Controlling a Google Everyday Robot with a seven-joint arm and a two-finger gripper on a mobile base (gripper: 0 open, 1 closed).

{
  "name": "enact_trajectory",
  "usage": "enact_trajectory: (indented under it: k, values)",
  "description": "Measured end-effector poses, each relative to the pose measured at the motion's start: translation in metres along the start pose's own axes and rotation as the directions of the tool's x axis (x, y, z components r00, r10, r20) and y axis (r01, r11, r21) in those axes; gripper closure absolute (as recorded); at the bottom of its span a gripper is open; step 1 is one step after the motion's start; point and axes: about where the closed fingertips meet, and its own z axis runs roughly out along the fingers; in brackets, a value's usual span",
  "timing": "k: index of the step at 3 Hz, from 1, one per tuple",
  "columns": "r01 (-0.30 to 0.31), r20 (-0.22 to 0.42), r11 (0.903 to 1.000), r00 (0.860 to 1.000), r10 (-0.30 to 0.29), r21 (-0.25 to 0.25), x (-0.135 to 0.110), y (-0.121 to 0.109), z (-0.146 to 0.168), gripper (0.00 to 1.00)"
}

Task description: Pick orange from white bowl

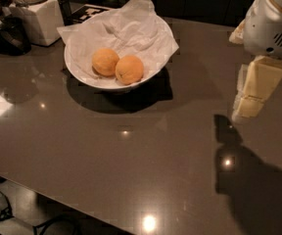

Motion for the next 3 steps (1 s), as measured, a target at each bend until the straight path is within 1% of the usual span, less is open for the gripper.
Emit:
enact_trajectory:
  k: [1,2,3]
  values:
    - [-0.035,0.045,0.9994,0.998,0.035,-0.003,-0.001,-0.008,0.004,0.00]
    - [-0.035,0.047,0.9994,0.998,0.035,0.001,-0.002,-0.009,0.004,0.00]
    - [-0.050,0.086,0.9986,0.995,0.048,0.020,-0.032,-0.022,-0.002,0.00]
